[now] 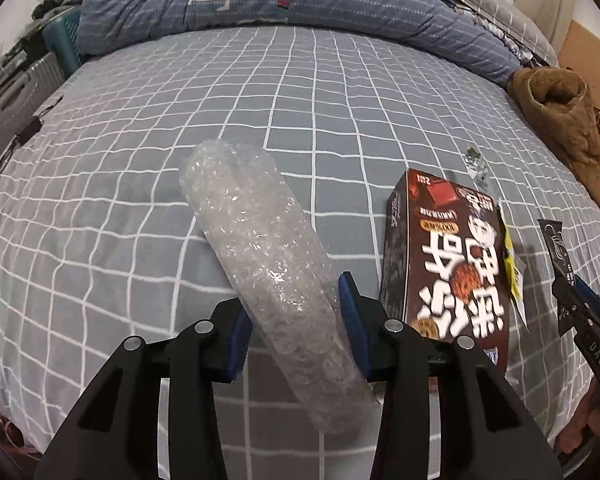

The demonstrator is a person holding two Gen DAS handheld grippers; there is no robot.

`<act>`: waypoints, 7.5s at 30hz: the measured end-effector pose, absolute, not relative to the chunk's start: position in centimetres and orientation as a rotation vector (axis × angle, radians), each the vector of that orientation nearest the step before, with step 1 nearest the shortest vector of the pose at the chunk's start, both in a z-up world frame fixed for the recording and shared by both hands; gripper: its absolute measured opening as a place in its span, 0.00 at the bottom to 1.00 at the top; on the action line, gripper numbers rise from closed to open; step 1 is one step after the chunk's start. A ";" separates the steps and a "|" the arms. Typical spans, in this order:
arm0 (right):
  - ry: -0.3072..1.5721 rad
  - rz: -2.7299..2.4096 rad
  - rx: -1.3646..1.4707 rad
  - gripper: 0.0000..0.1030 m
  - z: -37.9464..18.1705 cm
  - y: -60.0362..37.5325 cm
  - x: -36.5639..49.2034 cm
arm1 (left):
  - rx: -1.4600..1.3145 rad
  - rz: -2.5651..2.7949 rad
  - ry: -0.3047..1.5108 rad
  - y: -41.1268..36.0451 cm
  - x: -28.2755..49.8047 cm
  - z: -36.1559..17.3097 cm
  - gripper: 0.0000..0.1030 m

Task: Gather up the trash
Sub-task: 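Carry the bubble wrap with the left tool while the right tool carries the black packet to the bin, then open the right tool over the bin to drop the black wipe packet, then open the left tool over the bin to drop the bubble-wrap roll, then move both tools back over the bed toward the cookie box and snack packet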

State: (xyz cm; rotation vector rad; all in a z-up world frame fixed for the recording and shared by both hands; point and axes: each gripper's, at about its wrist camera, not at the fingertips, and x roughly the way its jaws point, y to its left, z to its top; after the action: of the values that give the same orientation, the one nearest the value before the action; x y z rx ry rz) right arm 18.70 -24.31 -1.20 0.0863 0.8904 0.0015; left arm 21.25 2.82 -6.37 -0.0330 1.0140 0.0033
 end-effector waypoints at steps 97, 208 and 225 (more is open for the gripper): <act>0.913 0.122 0.004 0.40 0.3 -14.6 -11.5 | -0.045 -0.039 1.045 3.1 -11.8 -7.9 0.37; 0.925 -0.095 -0.022 0.93 -4.2 -22.6 -13.0 | 0.042 -0.121 1.060 -3.0 -11.8 -14.2 0.94; 0.822 -0.046 -0.019 0.93 1.4 -21.8 -10.4 | 0.030 -0.071 0.981 -1.3 -9.6 -8.0 0.94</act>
State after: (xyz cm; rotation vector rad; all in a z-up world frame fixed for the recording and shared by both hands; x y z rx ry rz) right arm -10.37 -21.77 1.38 -0.0194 0.8216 -0.0457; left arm -9.61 -1.32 -8.01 0.0300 0.9806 -0.0711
